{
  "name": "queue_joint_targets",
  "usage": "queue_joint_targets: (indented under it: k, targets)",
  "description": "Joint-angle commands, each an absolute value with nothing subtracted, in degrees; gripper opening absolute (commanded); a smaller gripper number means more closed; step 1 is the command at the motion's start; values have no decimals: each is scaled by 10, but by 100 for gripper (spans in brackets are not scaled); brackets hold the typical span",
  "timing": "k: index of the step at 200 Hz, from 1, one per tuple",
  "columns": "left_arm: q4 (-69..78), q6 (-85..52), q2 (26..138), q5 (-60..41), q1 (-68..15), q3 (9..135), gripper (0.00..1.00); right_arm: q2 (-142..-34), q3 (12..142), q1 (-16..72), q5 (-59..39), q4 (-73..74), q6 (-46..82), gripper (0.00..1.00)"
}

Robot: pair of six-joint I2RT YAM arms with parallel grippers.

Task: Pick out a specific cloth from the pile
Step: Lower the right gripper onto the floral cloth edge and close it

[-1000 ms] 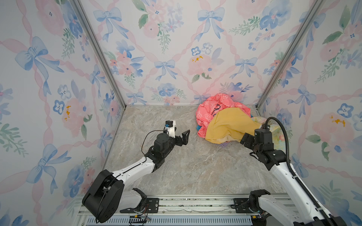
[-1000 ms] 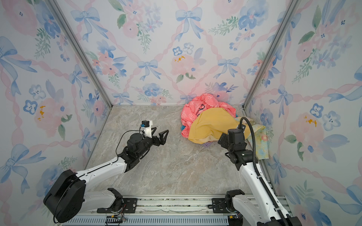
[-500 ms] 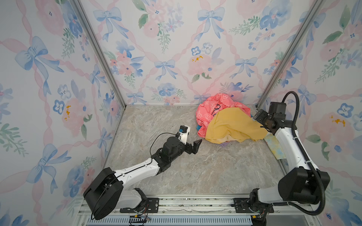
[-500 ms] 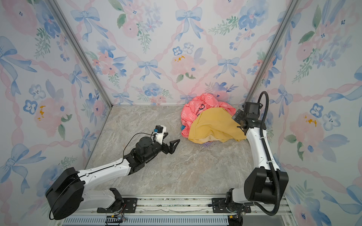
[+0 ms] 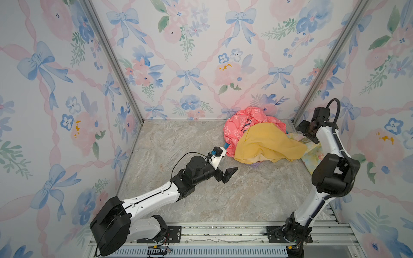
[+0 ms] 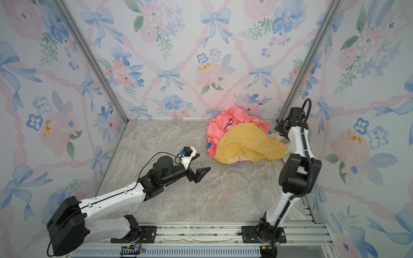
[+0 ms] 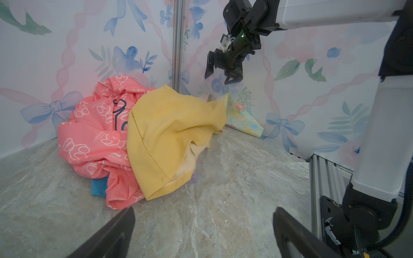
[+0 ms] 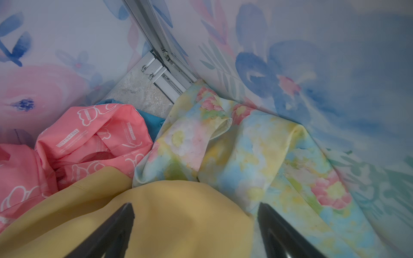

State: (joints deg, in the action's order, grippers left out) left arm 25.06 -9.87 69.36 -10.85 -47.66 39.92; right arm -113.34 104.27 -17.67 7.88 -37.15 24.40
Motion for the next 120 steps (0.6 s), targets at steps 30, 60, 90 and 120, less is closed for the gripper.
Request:
queue_joint_targets:
  k: [30, 60, 90, 120]
  targets:
    - [208, -50, 686, -106, -478, 413, 98, -1248, 1188, -159, 108, -460, 203, 88]
    - [202, -47, 699, -96, -471, 416, 98, -1287, 1232, -153, 143, -469, 183, 88]
    - [202, -43, 712, -102, -465, 416, 98, -1310, 1245, -156, 152, -467, 182, 88]
    - [202, -50, 723, -111, -457, 420, 98, -1336, 1256, -157, 148, -456, 176, 88]
